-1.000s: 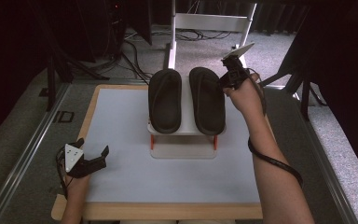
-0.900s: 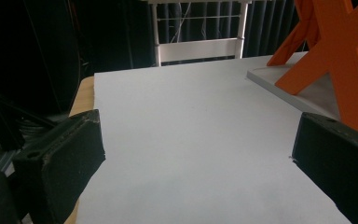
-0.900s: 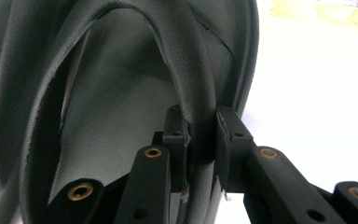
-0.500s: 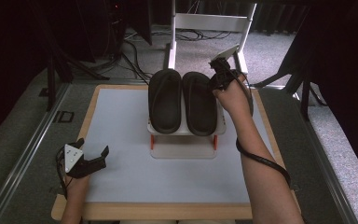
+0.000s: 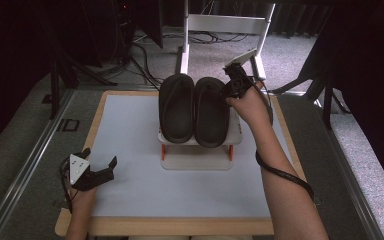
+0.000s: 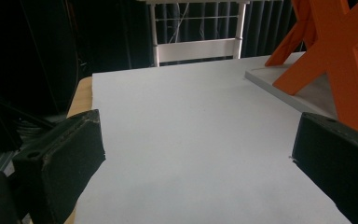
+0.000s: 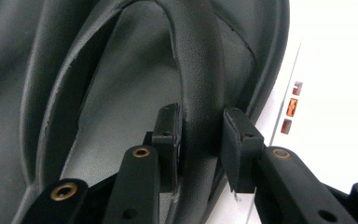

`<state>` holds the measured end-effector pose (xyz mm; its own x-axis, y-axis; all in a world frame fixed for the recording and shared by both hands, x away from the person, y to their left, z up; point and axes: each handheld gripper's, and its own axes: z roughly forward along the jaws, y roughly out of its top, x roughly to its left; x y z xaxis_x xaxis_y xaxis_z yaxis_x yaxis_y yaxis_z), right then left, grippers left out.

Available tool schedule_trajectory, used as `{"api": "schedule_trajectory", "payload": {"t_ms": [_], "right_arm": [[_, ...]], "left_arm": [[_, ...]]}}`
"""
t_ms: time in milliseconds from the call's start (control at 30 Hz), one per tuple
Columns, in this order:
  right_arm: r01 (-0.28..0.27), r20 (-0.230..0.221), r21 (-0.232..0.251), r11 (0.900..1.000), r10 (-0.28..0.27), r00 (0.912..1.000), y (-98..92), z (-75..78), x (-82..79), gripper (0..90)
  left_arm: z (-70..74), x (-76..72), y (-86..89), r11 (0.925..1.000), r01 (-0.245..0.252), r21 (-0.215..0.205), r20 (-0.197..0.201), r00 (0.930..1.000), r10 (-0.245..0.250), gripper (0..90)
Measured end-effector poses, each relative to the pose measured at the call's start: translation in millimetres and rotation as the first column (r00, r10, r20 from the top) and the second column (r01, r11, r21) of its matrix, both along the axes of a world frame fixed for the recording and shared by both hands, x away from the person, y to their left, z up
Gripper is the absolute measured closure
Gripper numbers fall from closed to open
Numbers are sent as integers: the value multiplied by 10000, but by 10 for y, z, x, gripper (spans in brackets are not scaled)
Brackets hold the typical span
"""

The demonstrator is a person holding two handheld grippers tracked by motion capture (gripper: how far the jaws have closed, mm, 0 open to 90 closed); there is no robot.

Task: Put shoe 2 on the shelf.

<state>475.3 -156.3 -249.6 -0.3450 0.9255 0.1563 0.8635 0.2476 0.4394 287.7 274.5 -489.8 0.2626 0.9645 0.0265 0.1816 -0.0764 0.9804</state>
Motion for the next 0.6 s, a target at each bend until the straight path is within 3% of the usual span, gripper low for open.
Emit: {"api": "schedule_trajectory", "payload": {"t_ms": [167,233,400,600], "right_arm": [[-149,74,231,9996,147,9999,-41,1,-8,633],[-267,434,384,9989,250,9987,-52,26,-28,537],[-424,1003,508,9978,372,9943,-110,138,-99,484],[-804,1715,635,9947,685,9828,-221,217,-186,429]], "left_arm": [[0,1,1,10000,1,-8,-2,10000,-1,18],[0,1,1,10000,8,0,-1,10000,-8,18],[1,2,0,10000,4,12,-25,10000,-4,18],[1,3,4,10000,9,-28,-25,10000,-9,18]]}}
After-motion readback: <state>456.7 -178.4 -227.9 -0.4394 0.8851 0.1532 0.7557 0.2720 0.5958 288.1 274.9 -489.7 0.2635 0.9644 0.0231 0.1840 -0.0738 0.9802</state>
